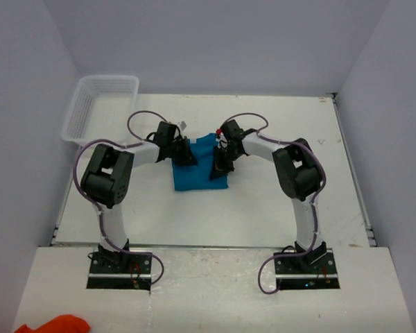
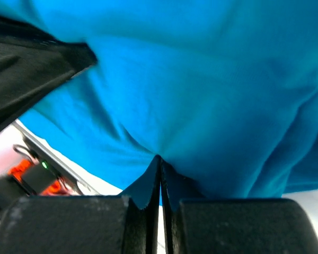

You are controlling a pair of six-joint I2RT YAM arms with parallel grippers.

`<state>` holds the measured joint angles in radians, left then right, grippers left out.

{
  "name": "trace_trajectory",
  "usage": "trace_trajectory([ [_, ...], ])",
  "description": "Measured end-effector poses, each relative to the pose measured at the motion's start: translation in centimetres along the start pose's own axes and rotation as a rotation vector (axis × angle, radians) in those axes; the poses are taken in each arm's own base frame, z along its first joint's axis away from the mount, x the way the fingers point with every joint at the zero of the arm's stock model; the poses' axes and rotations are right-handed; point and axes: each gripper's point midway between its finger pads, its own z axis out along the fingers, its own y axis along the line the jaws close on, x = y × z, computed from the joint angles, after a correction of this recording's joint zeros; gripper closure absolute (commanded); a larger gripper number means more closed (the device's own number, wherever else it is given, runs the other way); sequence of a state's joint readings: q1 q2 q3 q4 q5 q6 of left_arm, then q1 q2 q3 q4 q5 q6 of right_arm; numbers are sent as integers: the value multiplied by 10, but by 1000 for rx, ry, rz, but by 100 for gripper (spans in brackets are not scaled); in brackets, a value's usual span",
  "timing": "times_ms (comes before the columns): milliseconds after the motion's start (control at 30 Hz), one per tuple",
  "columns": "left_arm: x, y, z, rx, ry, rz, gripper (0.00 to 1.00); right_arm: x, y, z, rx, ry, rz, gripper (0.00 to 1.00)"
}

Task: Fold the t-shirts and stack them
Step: Fold the long partially folded tshirt into a neat square

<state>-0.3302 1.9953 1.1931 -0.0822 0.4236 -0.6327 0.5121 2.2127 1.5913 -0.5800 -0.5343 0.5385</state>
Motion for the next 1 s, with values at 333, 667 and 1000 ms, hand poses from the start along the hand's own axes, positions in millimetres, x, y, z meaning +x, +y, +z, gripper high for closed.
trace_trajectory([
  [333, 62, -24, -61, -4, 15, 72, 100, 102, 2, -7, 57, 15, -147, 74],
  [667, -6, -90, -157, 17, -288, 228, 89, 57, 61, -88, 72, -226, -330, 37],
  [1000, 18, -9, -136, -341, -156, 136, 76, 4, 27, -89, 211, -272, -301, 37],
])
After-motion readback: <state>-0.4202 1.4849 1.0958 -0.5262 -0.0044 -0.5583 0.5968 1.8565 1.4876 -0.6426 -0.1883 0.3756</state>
